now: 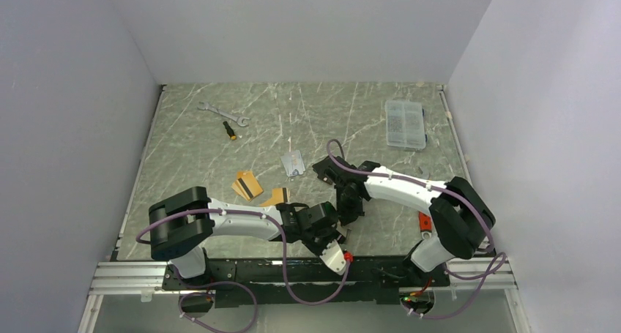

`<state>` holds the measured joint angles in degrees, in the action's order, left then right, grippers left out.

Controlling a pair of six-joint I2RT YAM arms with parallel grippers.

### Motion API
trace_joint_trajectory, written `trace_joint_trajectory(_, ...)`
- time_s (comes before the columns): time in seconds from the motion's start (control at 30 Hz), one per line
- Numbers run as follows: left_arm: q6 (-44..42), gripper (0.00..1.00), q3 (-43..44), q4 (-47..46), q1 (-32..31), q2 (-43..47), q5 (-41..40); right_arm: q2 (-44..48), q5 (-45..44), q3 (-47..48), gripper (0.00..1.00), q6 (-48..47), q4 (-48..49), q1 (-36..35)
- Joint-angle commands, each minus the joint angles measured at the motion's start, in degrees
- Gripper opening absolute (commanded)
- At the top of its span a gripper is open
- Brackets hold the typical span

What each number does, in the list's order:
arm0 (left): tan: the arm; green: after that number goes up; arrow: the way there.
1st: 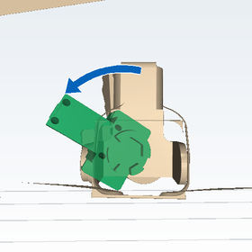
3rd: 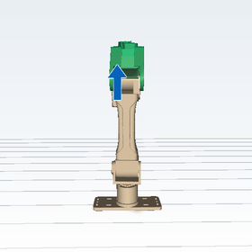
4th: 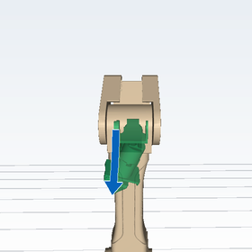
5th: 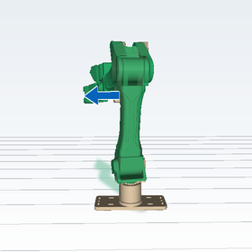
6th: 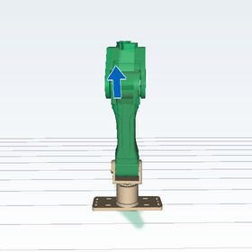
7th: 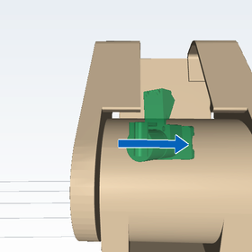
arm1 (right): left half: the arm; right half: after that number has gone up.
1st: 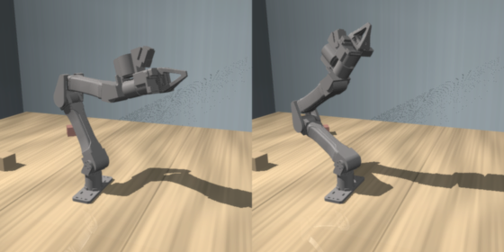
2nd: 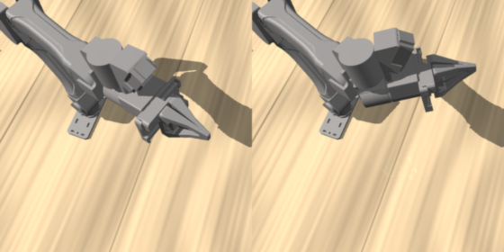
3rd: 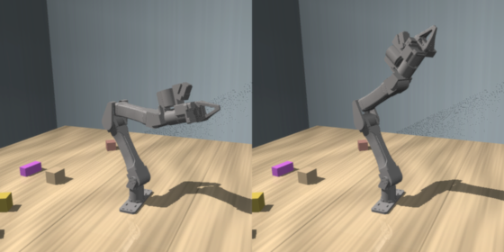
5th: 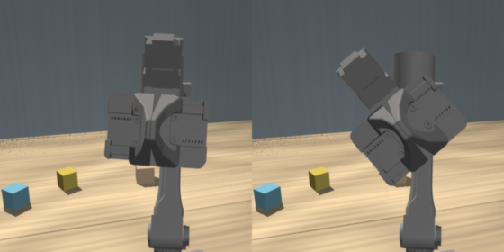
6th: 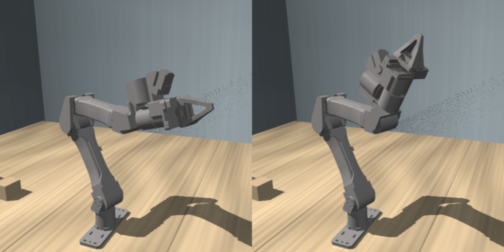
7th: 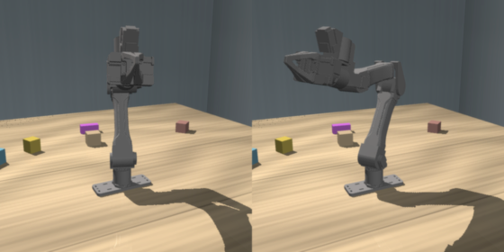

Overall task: Put the credit cards into the card holder
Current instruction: Close the card holder at the center of the board.

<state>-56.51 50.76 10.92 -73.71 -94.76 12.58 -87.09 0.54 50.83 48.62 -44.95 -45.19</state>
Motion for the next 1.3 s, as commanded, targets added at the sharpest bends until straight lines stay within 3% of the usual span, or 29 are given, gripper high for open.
trace_joint_trajectory(0.0, -1.1, 0.48, 1.3, 1.4, 0.1, 0.3, 1.5, -3.1, -0.9, 1.2, 0.0, -2.0, 2.5, 0.5)
trace_joint_trajectory(1.27, -1.6, 0.45, 0.3, 2.5, 0.1, 0.8, 1.9, -4.1, -0.1, -0.2, 0.0, 1.2, 7.6, 4.1)
